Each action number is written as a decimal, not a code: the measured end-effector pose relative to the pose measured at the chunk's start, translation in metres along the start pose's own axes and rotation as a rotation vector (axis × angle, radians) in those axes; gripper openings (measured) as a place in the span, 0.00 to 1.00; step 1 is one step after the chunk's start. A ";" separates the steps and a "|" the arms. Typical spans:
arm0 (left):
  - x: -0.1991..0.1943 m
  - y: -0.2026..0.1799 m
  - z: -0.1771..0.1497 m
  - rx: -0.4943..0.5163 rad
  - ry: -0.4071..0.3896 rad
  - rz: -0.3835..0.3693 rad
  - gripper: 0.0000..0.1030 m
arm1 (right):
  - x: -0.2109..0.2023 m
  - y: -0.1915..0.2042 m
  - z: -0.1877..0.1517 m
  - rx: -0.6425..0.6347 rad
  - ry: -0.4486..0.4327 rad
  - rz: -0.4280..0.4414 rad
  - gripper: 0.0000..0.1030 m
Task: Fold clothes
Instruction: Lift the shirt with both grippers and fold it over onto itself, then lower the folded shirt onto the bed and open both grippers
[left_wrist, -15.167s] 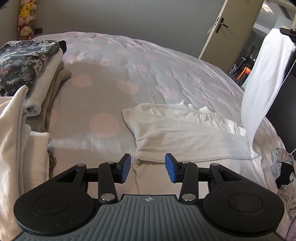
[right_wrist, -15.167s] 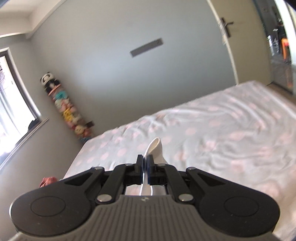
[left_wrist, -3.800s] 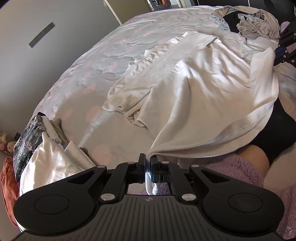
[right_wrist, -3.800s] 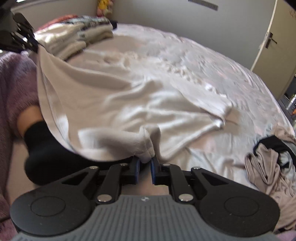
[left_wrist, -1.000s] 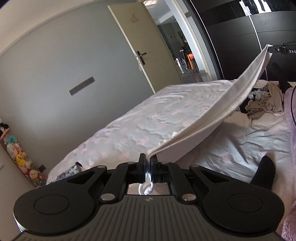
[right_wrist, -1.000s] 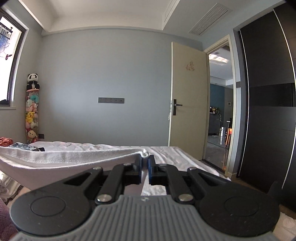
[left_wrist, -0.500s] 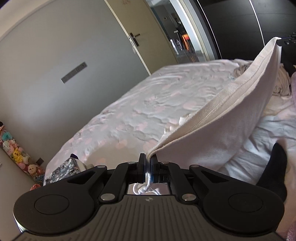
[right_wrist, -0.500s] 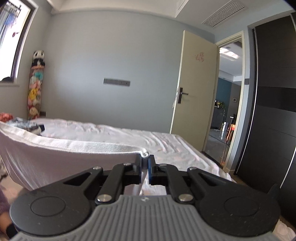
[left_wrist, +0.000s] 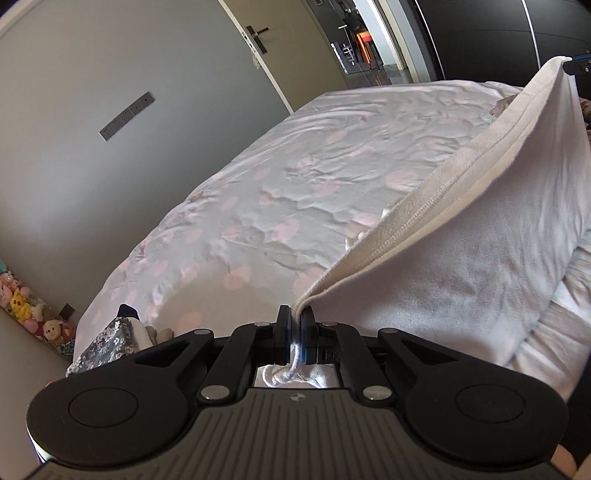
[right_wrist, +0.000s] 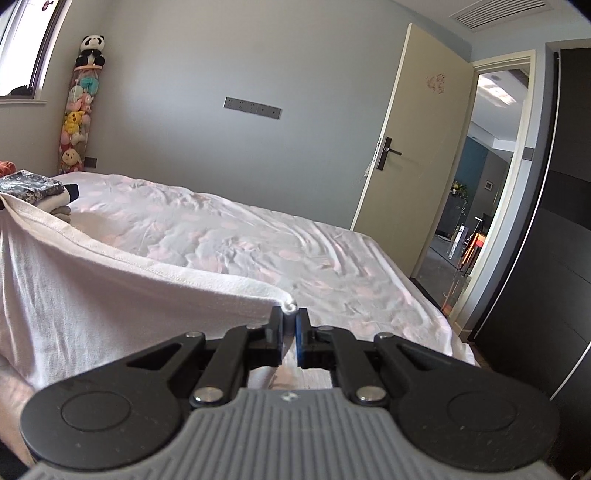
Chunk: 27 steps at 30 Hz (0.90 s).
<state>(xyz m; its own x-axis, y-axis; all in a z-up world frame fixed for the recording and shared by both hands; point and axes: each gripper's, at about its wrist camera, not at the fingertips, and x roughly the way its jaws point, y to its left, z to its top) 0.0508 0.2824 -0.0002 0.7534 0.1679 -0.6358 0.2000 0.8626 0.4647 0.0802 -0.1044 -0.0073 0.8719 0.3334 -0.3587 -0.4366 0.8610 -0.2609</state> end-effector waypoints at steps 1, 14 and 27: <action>0.008 0.003 0.002 -0.001 0.009 -0.005 0.03 | 0.010 0.001 0.001 -0.005 0.008 0.002 0.07; 0.146 0.031 0.006 -0.022 0.144 -0.068 0.03 | 0.173 0.010 -0.004 -0.015 0.148 0.030 0.07; 0.260 0.034 -0.019 -0.095 0.269 -0.178 0.04 | 0.312 0.026 -0.048 0.019 0.320 0.054 0.07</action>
